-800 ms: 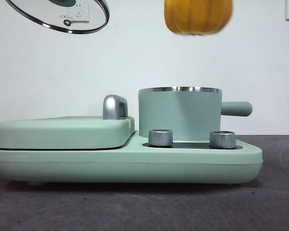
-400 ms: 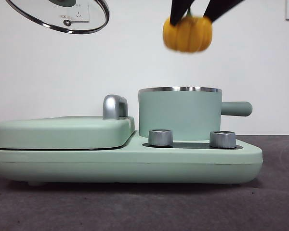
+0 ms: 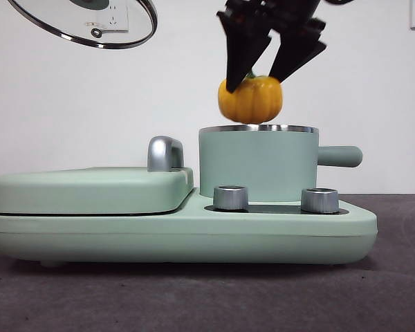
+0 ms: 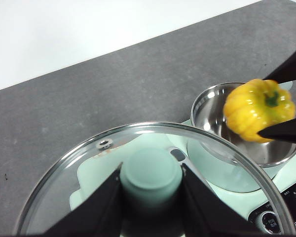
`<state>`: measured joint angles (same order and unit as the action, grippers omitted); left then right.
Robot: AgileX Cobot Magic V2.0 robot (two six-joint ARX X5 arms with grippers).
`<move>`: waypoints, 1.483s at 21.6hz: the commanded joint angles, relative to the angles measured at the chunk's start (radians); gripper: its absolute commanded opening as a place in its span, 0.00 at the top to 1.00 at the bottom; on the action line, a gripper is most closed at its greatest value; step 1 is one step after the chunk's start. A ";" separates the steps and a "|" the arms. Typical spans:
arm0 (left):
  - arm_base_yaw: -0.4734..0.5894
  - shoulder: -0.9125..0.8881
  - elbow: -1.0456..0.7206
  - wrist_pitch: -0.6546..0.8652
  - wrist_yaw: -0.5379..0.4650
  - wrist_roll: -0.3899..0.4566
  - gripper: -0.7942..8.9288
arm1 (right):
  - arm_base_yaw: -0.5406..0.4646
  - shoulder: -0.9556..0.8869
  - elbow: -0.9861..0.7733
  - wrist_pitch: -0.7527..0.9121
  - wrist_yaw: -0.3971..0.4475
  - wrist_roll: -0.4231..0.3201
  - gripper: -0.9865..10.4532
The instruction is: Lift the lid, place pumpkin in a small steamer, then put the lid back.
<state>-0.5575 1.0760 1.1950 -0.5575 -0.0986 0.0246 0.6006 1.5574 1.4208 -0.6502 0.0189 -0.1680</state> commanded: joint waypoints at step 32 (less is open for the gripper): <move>-0.004 0.024 0.025 0.034 0.001 -0.010 0.91 | -0.075 0.248 0.034 0.087 -0.085 -0.008 0.60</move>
<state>-0.5575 1.0943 1.1950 -0.5529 -0.0990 0.0219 0.5205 1.7824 1.4315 -0.5735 -0.0624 -0.1719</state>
